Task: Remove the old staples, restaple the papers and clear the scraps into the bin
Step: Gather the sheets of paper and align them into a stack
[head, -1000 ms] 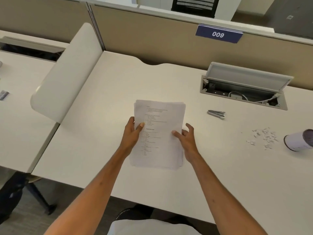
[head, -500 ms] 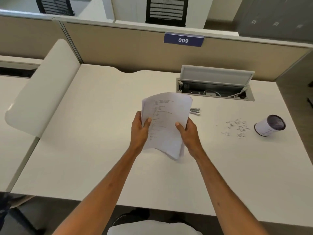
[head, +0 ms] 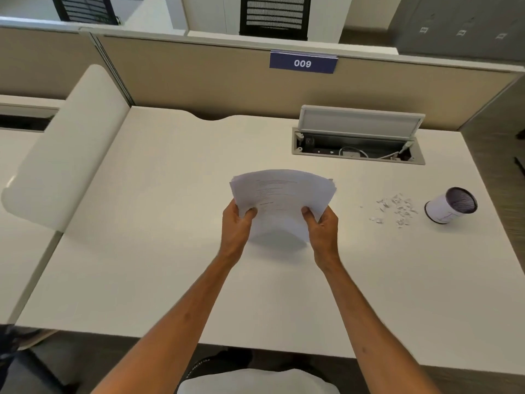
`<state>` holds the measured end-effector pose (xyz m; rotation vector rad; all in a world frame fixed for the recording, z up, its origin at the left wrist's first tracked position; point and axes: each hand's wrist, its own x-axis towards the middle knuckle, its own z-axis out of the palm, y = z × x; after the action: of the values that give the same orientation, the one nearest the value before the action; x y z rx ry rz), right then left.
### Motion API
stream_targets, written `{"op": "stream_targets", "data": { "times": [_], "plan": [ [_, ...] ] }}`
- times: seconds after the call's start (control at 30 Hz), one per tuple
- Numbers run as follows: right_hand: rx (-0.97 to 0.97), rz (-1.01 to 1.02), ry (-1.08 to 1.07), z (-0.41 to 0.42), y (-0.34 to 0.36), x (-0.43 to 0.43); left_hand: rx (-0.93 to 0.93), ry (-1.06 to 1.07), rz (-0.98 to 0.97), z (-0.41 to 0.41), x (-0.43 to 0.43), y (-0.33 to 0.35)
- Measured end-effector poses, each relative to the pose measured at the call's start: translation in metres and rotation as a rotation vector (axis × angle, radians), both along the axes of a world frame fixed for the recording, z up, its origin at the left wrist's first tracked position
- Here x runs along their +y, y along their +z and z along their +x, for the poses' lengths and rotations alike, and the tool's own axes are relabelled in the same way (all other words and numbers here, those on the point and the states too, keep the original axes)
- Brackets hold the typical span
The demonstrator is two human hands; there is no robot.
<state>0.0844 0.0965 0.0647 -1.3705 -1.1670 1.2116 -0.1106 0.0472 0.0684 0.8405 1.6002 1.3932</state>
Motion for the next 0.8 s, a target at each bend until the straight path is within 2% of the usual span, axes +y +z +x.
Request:
{"op": "stream_targets", "data": {
  "times": [0.2,0.43,0.6,0.8],
  "plan": [
    [-0.002,-0.148,0.033,0.002,-0.023,-0.003,0.019,-0.080,-0.020,0.006,-0.003,-0.013],
    [0.010,-0.095,0.022,0.011,-0.011,0.006,0.008,-0.057,0.001,0.005,0.008,-0.010],
    [0.002,-0.175,0.061,0.018,-0.024,0.003,0.034,-0.111,-0.064,0.008,-0.003,-0.023],
    [-0.008,-0.208,0.106,0.025,-0.025,0.003,0.105,-0.059,0.061,0.006,0.001,0.002]
  ]
}}
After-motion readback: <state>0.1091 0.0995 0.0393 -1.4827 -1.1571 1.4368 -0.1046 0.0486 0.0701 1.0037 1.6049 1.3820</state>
